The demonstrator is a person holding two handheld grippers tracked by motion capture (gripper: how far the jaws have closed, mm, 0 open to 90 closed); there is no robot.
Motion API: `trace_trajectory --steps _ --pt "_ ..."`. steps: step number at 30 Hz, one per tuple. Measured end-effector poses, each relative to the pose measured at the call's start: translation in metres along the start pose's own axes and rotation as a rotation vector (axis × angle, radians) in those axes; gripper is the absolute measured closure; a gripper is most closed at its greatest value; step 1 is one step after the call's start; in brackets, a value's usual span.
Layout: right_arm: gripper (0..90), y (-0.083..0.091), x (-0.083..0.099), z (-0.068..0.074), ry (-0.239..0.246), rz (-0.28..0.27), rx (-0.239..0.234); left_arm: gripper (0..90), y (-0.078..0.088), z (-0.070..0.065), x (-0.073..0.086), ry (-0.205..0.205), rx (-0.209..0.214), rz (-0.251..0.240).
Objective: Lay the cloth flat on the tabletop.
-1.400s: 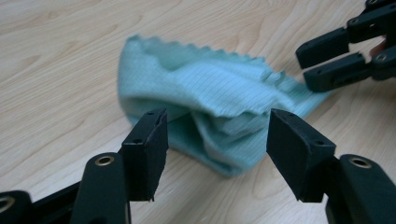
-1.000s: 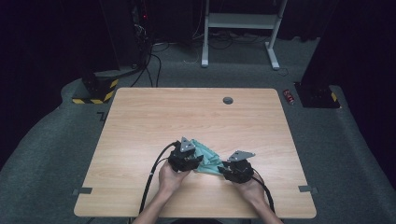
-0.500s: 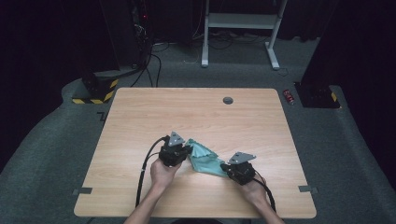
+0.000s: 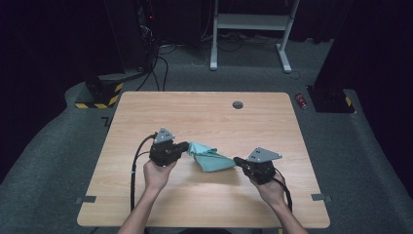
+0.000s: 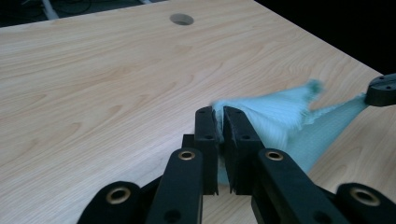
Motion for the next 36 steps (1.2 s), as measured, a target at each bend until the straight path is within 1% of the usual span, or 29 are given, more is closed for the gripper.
trace_trajectory --steps 1,3,5,7,9,10,11,13,16,19,22,26,29,30,31,34,36 --pt "90.0 0.000 0.001 0.000 0.004 0.006 0.000 85.7 0.002 0.003 0.002 0.005 -0.007 -0.002" --pt "90.0 -0.001 0.009 0.001 0.008 0.024 -0.003 89.7 0.010 0.011 0.011 0.031 -0.002 0.002" --pt "90.0 -0.003 0.016 0.001 0.013 0.040 -0.006 90.0 0.015 0.016 0.019 0.036 -0.008 0.019" --pt "90.0 -0.005 0.024 0.000 0.005 0.055 -0.008 90.0 0.018 0.020 0.029 0.037 -0.011 0.038" --pt "90.0 -0.006 0.030 0.001 0.004 0.068 -0.028 90.0 0.019 0.020 0.035 0.032 -0.008 0.047" --pt "90.0 -0.006 0.032 0.002 0.008 0.074 -0.030 89.9 0.018 0.017 0.036 0.033 -0.001 0.048" --pt "90.0 -0.007 0.035 0.002 0.015 0.083 -0.035 87.4 0.017 0.016 0.036 0.031 0.006 0.053" --pt "90.0 -0.007 0.039 0.004 0.015 0.096 -0.043 77.9 0.011 0.011 0.035 0.025 0.026 0.064" --pt "90.0 -0.008 0.044 0.006 0.019 0.110 -0.059 64.6 -0.003 0.000 0.033 0.012 0.039 0.075" --pt "90.0 -0.009 0.049 0.011 0.031 0.126 -0.074 55.7 -0.016 -0.010 0.029 0.002 0.045 0.076" --pt "90.0 -0.011 0.052 0.015 0.052 0.143 -0.078 51.5 -0.032 -0.022 0.024 -0.009 0.060 0.077" --pt "90.0 -0.013 0.051 0.018 0.062 0.138 -0.084 48.0 -0.053 -0.030 0.020 -0.021 0.065 0.108" --pt "90.0 -0.014 0.051 0.020 0.065 0.138 -0.089 49.3 -0.067 -0.033 0.013 -0.019 0.064 0.116" --pt "90.0 -0.014 0.051 0.020 0.069 0.139 -0.088 50.5 -0.071 -0.034 0.012 -0.017 0.062 0.128" --pt "90.0 -0.015 0.051 0.021 0.069 0.138 -0.089 51.4 -0.075 -0.034 0.012 -0.023 0.057 0.139" --pt "89.9 -0.013 0.051 0.021 0.072 0.133 -0.091 61.7 -0.083 -0.037 0.012 -0.044 0.055 0.156" --pt "89.9 -0.013 0.051 0.020 0.066 0.128 -0.092 73.0 -0.085 -0.038 0.013 -0.058 0.061 0.166"
Point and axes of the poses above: each handheld gripper's, and its own axes: y roughly backward along the jaws, x roughly out of its underside, z roughly to its left, the point moved 9 cm from there along -y, roughly forward along the jaws, and after that the axes turned 9 degrees about -y, right-handed, at the moved point
